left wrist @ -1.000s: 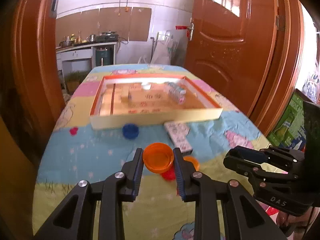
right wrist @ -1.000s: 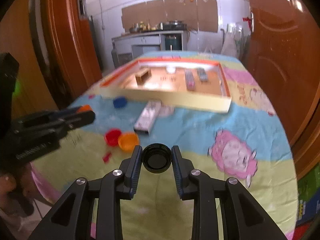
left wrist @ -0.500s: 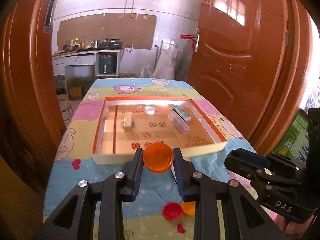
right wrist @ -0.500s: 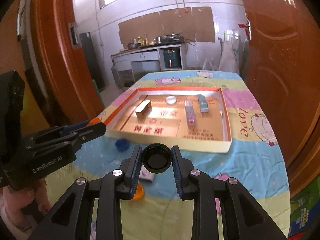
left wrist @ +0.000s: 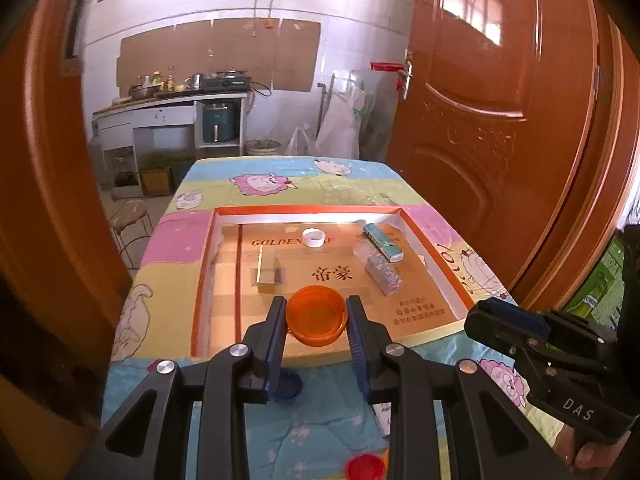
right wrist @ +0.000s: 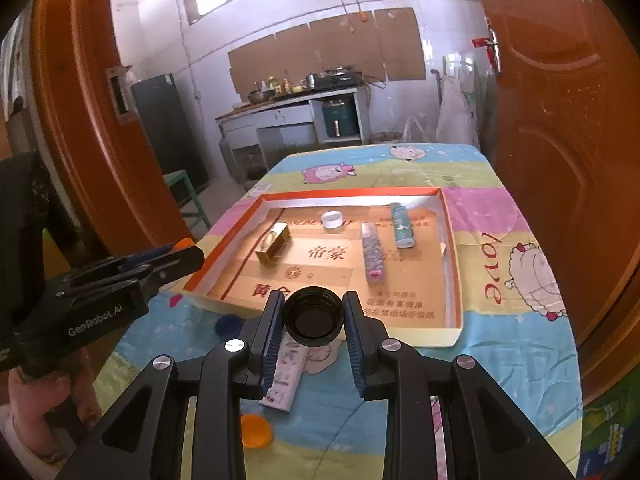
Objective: Organize rigid objects
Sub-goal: 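Lower both held caps down into the tray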
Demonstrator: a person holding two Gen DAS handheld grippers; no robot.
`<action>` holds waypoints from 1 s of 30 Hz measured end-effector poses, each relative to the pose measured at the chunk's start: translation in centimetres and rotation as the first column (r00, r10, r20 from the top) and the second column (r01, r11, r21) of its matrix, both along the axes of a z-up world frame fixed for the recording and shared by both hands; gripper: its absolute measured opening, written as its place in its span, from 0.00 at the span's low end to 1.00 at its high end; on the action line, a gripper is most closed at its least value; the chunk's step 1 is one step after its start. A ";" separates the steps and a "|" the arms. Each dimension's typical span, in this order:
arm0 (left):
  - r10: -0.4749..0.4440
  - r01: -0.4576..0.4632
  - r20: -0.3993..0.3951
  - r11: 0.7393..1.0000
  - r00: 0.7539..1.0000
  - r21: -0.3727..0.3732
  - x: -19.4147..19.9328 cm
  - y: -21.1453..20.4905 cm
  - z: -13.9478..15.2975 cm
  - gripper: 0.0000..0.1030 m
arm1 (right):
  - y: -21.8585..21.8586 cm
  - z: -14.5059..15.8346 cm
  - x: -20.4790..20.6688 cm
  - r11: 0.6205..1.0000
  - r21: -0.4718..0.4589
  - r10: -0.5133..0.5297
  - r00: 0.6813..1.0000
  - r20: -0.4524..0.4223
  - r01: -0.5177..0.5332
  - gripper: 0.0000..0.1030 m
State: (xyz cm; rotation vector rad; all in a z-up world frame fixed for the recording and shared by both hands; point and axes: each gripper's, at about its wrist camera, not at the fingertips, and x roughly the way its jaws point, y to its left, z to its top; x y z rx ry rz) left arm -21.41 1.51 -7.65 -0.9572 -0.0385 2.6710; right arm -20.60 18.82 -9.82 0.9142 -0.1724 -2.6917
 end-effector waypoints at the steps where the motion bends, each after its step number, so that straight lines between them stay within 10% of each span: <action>1: -0.006 0.006 0.003 1.000 1.000 -0.002 -0.3 0.3 0.0 0.29 | 0.2 -0.1 -0.3 1.000 0.002 -0.002 1.000 0.002 0.002 0.29; 30: 0.001 -0.004 0.154 1.000 0.988 0.018 -11.0 2.5 -3.7 0.29 | 2.3 -1.9 -12.4 0.999 0.039 0.014 0.996 0.083 -0.018 0.29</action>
